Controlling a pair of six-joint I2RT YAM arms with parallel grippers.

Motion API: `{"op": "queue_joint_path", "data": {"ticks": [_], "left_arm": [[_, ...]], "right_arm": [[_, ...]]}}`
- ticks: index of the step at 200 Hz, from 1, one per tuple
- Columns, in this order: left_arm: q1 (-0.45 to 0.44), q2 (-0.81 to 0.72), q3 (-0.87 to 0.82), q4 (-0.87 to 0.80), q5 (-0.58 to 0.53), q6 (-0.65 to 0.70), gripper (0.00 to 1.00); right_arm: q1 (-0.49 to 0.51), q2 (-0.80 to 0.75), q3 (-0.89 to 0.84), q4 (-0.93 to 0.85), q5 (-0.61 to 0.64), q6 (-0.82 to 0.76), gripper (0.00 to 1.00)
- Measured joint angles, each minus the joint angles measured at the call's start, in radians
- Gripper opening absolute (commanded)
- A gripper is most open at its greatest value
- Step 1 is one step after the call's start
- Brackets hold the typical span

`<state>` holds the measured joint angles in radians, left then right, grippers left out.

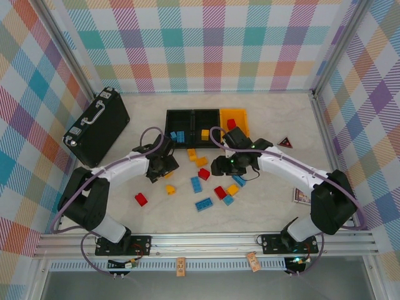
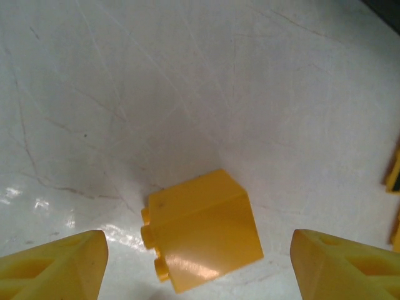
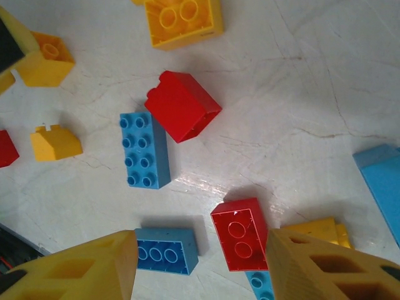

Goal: Sort the legos into containers by color
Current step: Pick up the lego from the center of the table, then place the lego in the container.

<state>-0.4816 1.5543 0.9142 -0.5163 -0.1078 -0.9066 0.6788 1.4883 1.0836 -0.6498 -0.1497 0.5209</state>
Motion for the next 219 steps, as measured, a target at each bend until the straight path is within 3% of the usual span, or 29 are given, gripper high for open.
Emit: {"op": "queue_joint_path", "data": {"ticks": [29, 87, 153, 219], "left_arm": [[0.0, 0.053, 0.016, -0.001, -0.012, -0.019, 0.67], [-0.001, 0.079, 0.028, -0.002, -0.016, -0.029, 0.36], [-0.016, 0.079, 0.148, -0.039, -0.014, 0.022, 0.35], [-0.094, 0.194, 0.48, -0.091, 0.002, 0.128, 0.35]], "right_arm": [[-0.002, -0.001, -0.017, 0.009, 0.0, 0.016, 0.57], [-0.006, -0.001, -0.021, 0.034, 0.0, 0.025, 0.56], [-0.033, -0.016, -0.032, 0.058, -0.006, 0.043, 0.56], [-0.174, -0.101, -0.089, 0.094, -0.051, 0.067, 0.56]]}}
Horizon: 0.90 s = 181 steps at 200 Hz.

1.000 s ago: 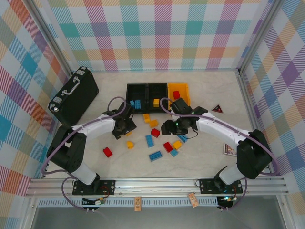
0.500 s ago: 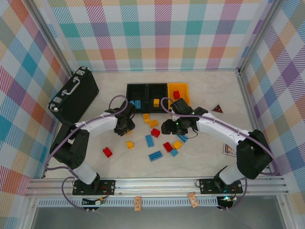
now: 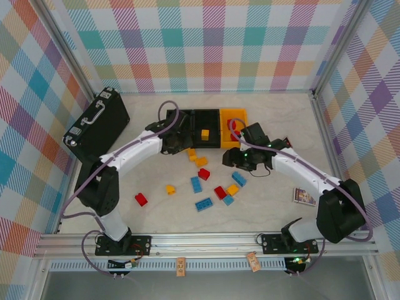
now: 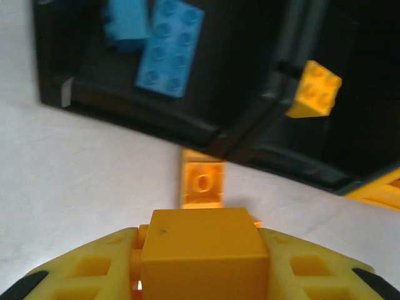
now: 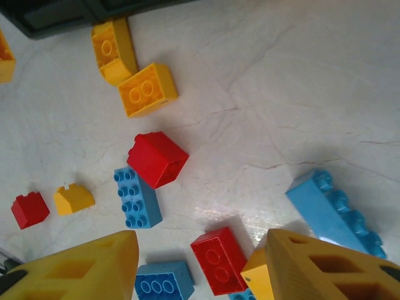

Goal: Sort the legos into containers by color
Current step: Place the lego in the container.

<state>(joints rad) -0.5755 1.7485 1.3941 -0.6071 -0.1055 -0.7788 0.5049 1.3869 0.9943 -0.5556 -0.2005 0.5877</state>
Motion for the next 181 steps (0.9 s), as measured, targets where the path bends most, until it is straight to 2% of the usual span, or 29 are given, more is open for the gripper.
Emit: {"op": "queue_joint_path", "data": {"ticks": [59, 145, 161, 181], "left_arm": [[-0.035, 0.247, 0.293, -0.046, 0.037, 0.1, 0.35], [-0.055, 0.465, 0.551, -0.072, 0.091, 0.149, 0.36], [-0.055, 0.481, 0.562, -0.072, 0.091, 0.149, 0.39], [-0.055, 0.492, 0.566, -0.072, 0.095, 0.15, 0.49]], "right_arm": [[-0.037, -0.05, -0.051, 0.015, -0.012, 0.012, 0.56], [-0.041, -0.056, -0.093, 0.025, -0.014, 0.034, 0.56], [-0.045, -0.06, -0.097, 0.025, -0.014, 0.035, 0.56], [-0.048, -0.064, -0.097, 0.025, -0.014, 0.038, 0.56]]}}
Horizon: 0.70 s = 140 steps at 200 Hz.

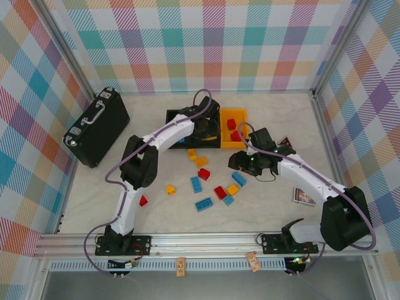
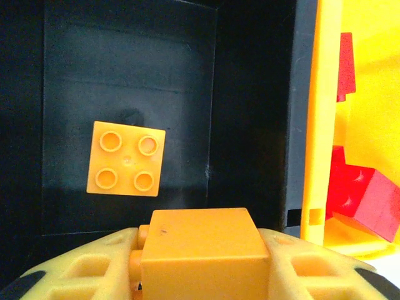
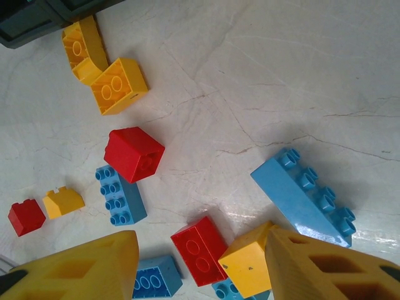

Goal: Sort the legos into containers by color
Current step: Place the lego in the container.

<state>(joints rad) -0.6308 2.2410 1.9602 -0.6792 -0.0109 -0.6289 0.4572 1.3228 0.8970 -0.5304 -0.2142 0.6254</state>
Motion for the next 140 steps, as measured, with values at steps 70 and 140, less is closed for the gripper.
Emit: {"op": "queue_joint_path", "data": {"ticks": [70, 140], "left_arm": [[0.0, 0.001, 0.0, 0.003, 0.003, 0.01, 0.6], [-0.01, -0.166, -0.129, 0.043, 0.011, 0.017, 0.59]], "right_arm": [[0.0, -0.004, 0.0, 0.0, 0.0, 0.008, 0.56], [0.0, -0.014, 0.0, -0.006, 0.006, 0.007, 0.56]]}}
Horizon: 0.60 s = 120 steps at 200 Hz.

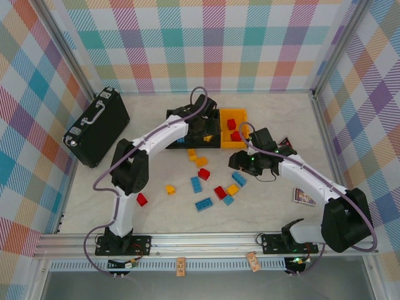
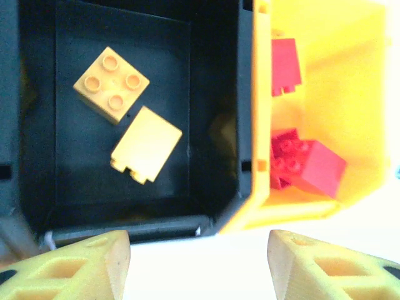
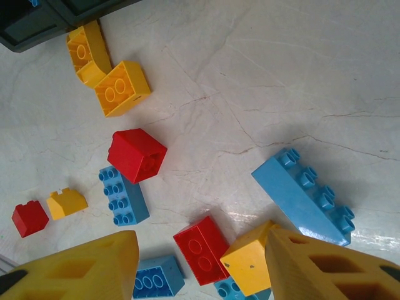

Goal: Sort the legos into containers by color
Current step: Place the lego in the container, then pick up the lego from the center of the table.

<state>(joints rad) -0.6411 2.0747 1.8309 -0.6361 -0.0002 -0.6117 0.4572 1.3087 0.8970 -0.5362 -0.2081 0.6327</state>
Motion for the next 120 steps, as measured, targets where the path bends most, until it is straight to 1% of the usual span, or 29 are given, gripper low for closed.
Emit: {"op": "queue_joint_path", "data": {"ticks": [51, 91, 120], "left_arm": [[-0.011, -0.215, -0.251, 0.065, 0.028, 0.007, 0.59], [-0.012, -0.317, -0.444, 0.098, 0.045, 0.007, 0.59], [-0.012, -0.391, -0.557, 0.124, 0.052, 0.004, 0.59]], "right_arm": [[-0.003, -0.008, 0.0, -0.027, 0.028, -0.005, 0.57], [-0.005, -0.005, 0.002, -0.07, 0.066, -0.026, 0.57], [-0.005, 0.033, 0.006, -0.093, 0.098, -0.056, 0.57]]}}
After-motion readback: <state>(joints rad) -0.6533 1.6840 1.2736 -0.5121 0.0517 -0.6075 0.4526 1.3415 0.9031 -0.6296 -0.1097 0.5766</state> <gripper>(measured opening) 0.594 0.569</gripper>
